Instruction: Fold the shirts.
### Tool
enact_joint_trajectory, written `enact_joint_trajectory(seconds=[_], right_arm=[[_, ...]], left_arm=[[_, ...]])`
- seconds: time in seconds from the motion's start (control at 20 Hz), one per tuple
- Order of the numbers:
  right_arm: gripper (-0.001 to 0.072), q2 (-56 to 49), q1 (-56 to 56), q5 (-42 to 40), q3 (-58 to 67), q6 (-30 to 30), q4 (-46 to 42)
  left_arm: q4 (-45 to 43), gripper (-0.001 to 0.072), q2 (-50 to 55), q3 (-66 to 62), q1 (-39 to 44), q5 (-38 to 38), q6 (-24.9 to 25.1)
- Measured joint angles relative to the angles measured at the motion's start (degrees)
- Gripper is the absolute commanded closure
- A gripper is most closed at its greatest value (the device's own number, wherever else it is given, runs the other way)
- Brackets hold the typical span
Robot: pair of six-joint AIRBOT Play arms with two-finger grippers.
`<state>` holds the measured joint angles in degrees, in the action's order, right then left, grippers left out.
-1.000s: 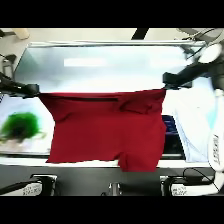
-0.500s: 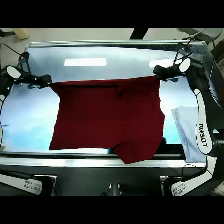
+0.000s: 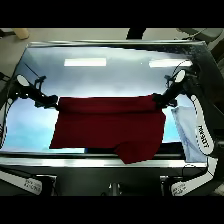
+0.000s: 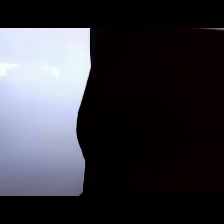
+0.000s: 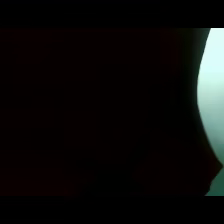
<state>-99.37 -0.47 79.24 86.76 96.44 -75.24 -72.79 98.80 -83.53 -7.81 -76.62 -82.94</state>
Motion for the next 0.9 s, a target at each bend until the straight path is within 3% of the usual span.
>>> enact_joint_trajectory(seconds=[0.1,0.15,0.35,0.5,0.9], right_arm=[[0.0305,0.26,0.46,-1.16,-1.70,2.08,1.31],[0.0254,0.72,0.42,-1.07,-1.81,2.62,1.51],[0.0244,5.31,-3.26,4.96,-0.74,1.73,1.64],[0.0248,11.69,-7.56,9.49,-5.88,0.39,-0.13],[0.0256,24.35,-9.49,2.89,-27.87,-3.54,2.08]], left_arm=[[0.33,0.0231,0.28,0.98,0.09,-1.57,-0.57],[0.74,0.0173,0.33,0.61,-0.11,-2.67,-0.87],[1.25,0.0185,-1.99,-2.25,-3.52,-8.70,-0.85],[0.31,0.0185,-8.35,4.09,-7.30,-10.82,-0.26],[0.00,0.0186,-26.53,39.74,-11.23,0.22,2.95]])
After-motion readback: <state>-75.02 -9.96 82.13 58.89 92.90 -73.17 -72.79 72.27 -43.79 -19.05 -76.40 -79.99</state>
